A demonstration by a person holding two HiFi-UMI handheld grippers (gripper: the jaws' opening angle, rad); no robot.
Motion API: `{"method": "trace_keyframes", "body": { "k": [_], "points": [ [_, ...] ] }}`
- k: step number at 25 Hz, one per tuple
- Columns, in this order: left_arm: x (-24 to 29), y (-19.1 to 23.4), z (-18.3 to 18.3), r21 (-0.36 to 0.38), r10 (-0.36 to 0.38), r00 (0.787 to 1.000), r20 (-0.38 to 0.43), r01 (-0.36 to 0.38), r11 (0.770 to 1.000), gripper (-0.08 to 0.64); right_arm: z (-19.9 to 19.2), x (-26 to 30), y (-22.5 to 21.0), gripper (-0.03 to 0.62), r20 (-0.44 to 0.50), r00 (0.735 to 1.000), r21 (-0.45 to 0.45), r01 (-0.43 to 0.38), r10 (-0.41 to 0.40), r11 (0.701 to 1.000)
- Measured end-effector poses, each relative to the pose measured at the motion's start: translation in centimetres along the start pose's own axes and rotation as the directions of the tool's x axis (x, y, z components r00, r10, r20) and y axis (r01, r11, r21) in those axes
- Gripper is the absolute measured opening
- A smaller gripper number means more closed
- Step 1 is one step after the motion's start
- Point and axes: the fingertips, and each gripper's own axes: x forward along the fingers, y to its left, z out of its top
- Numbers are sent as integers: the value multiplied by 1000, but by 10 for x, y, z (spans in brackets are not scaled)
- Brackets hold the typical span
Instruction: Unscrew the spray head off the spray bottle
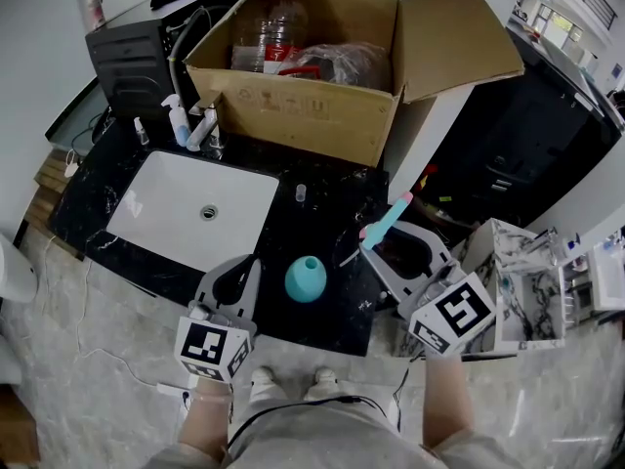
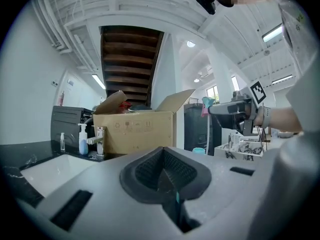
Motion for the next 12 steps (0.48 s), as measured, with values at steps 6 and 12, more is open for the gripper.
{"method": "trace_keyframes", "body": {
  "k": [6,12],
  "points": [
    [-6,3,-7,-7,20,1000,-5,-20,1000,6,-21,-5,-2,141,-30,999,21,23,-22,1000],
    [-13,3,-4,-2,36,999,28,-36,999,6,-37,-11,-1,141,-39,999,46,36,-34,998]
  ]
}}
